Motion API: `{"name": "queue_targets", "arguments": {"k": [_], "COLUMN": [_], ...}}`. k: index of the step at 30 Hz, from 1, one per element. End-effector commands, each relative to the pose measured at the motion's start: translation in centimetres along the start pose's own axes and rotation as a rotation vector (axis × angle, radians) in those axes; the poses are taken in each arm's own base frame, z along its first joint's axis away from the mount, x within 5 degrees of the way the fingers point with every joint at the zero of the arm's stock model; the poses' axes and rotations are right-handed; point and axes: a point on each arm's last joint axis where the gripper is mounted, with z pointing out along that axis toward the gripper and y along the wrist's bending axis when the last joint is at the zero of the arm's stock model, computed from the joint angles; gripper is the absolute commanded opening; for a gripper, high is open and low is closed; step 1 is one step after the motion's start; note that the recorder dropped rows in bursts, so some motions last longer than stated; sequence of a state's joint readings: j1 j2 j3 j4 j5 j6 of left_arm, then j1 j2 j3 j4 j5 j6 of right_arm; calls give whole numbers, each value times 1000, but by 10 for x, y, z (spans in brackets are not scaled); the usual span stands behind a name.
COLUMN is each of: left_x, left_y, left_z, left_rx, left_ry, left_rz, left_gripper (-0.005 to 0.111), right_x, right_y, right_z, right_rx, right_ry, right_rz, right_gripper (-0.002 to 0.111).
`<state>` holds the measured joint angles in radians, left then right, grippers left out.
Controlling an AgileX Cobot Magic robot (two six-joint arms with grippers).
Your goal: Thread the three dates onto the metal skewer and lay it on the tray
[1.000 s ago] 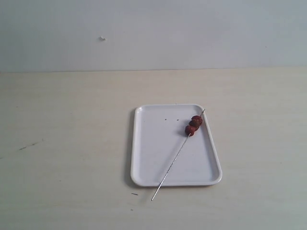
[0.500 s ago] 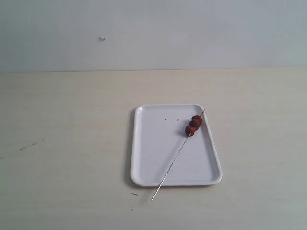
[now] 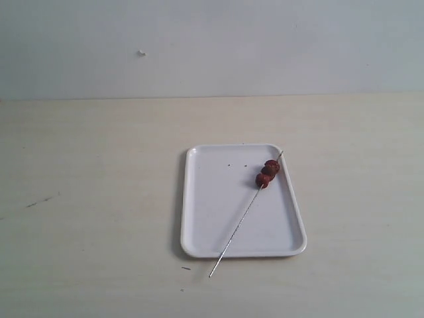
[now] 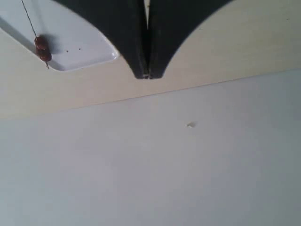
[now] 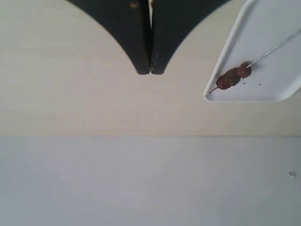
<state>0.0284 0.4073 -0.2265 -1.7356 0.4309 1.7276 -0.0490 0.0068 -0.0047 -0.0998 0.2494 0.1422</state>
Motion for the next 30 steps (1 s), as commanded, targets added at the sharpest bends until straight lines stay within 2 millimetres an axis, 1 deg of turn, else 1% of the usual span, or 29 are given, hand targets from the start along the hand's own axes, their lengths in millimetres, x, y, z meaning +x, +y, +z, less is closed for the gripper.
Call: {"name": "queue_targets", "arguments": {"k": [1,21,25,30], "left_x": [1,1,1,1], "left_y": [1,1,1,1], "left_z": [-1,-1,-1,-1], "left_rx": [-8,-8,-8,-11], "left_ry": [-2,-2,-3,-2], "left_rz": [-14,-14,-48,-50], "left_gripper": [0,0,0,0], "right_x": [1,1,1,1], "right_y": [0,0,0,0], "right_z": [0,0,0,0], "right_rx": [6,6,6,6], "right_ry": [-1,-1,-1,-1], "right_rz": [-6,-6,-6,-8], "right_gripper": [0,0,0,0]}}
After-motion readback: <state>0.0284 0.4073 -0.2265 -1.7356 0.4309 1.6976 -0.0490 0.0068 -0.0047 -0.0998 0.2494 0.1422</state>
